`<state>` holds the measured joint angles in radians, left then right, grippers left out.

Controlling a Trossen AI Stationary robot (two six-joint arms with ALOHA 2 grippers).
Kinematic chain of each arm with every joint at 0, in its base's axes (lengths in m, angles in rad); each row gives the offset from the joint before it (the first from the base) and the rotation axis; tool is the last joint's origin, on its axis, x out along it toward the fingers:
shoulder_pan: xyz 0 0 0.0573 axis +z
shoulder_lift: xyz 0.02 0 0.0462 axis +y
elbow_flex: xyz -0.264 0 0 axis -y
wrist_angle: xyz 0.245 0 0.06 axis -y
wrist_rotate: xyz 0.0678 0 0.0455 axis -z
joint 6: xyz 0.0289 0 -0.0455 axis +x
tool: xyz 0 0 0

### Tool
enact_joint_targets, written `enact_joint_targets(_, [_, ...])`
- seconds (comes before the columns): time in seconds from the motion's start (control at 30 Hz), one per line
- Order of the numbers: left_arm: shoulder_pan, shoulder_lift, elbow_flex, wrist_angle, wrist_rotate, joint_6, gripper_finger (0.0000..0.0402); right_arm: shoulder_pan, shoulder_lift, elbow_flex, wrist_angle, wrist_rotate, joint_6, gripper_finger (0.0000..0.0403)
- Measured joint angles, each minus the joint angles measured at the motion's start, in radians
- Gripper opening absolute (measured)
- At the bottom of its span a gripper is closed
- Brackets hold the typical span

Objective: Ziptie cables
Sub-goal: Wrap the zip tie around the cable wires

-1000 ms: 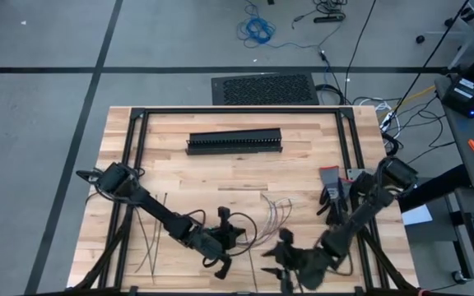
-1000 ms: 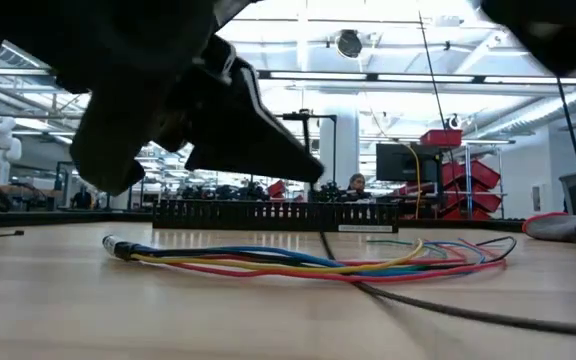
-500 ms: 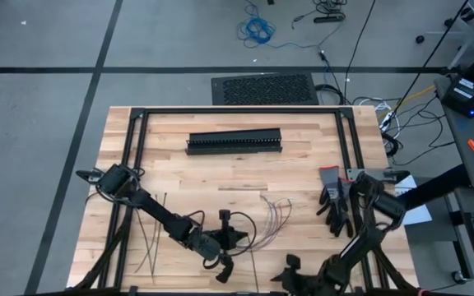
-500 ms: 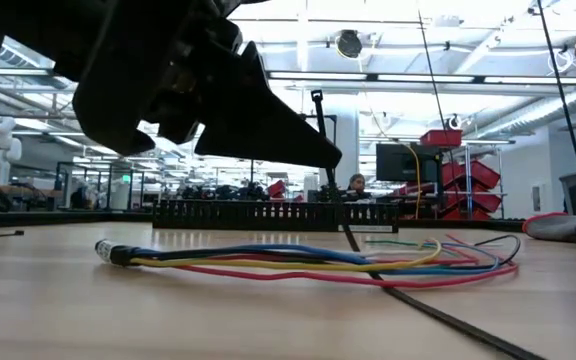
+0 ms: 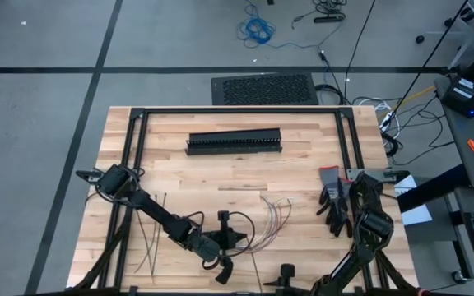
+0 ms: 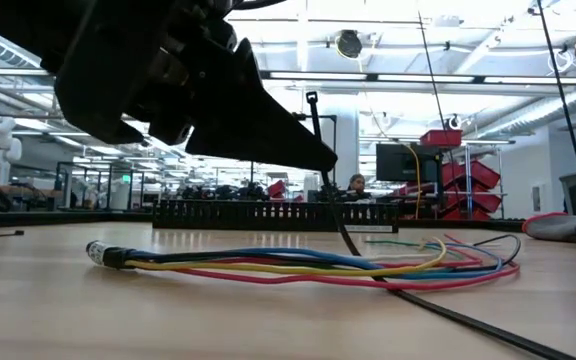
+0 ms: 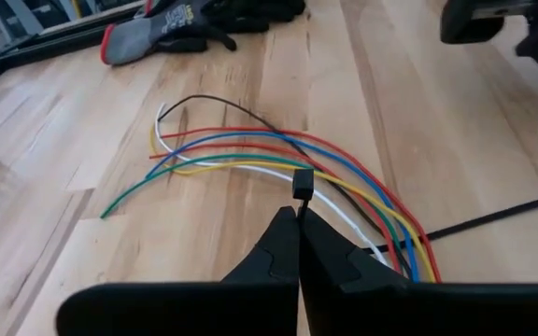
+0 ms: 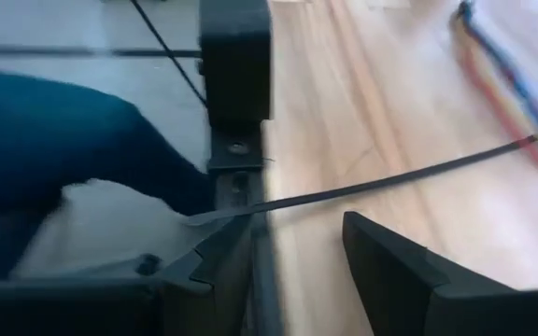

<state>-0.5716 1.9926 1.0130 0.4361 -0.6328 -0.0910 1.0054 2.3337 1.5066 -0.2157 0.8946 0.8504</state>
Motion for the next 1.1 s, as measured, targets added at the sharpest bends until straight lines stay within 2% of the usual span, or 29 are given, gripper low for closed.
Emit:
enact_joint_targets(0.6, [0.001, 0.0, 0.0, 0.004, -0.001, -0.01, 0.0, -0.048, -0.003, 0.002, 0.047, -0.001, -0.302, 0.0162])
enact_joint_targets(0.67, [0.001, 0.0, 0.0, 0.004, -0.001, -0.01, 0.0, -0.067, -0.002, -0.006, 0.021, 0.065, -0.331, 0.0162])
enact_joint_targets(0.77, [0.001, 0.0, 0.0, 0.002, -0.001, -0.014, 0.0, -0.084, 0.003, -0.005, 0.027, 0.099, -0.341, 0.0158])
enact_joint_targets(1.1, [0.001, 0.0, 0.0, 0.0, -0.002, -0.015, 0.0, -0.085, 0.002, -0.004, 0.049, 0.075, -0.351, 0.0096])
